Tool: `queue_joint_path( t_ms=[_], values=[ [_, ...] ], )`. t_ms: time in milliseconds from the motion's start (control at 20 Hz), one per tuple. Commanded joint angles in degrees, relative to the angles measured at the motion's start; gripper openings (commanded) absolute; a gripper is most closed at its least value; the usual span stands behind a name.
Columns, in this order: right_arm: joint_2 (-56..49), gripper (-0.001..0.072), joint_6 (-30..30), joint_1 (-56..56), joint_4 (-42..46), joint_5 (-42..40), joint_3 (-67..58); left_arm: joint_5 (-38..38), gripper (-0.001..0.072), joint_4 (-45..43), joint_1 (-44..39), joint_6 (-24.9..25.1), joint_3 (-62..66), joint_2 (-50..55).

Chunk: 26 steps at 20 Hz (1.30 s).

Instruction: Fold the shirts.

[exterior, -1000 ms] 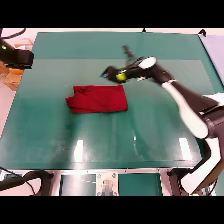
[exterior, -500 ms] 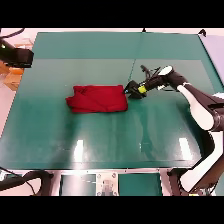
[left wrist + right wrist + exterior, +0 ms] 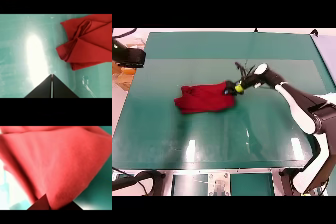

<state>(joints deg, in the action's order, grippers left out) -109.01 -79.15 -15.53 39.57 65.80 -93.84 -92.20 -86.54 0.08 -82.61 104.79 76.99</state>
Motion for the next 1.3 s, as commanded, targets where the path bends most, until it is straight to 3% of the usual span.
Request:
queue_joint_path(
  t_ms=[0, 200, 600, 800, 1000, 1250],
  values=[
    [3.82, 0.0013, -3.34, 3.26, -0.52, 5.81, -11.23, -0.44, 0.0025, 0.0, 0.02, 0.11, 0.0, -0.02],
    [9.27, 0.0014, -13.0, 17.42, -0.55, 10.69, -25.92, -0.42, 0.0025, 0.02, 0.02, 0.02, 0.0, -0.02],
    [13.84, 0.0014, -21.22, 54.97, -0.55, 13.77, -24.02, -0.44, 0.0025, 0.09, 0.02, -1.2, 0.0, -0.02],
    [15.43, 0.0014, -23.8, 68.02, 1.01, 16.5, -22.36, -0.39, 0.0025, 0.2, 0.02, -2.16, 0.0, 0.0],
    [18.82, 0.0014, -28.06, 74.84, 14.29, 26.75, -20.11, -0.35, 0.0025, 0.87, 0.02, -2.45, 0.0, 0.04],
    [24.55, 0.0014, -29.29, 77.15, 32.63, 39.54, -13.57, -0.42, 0.0025, 1.62, 0.02, -1.42, 0.0, 0.04]
  ],
)
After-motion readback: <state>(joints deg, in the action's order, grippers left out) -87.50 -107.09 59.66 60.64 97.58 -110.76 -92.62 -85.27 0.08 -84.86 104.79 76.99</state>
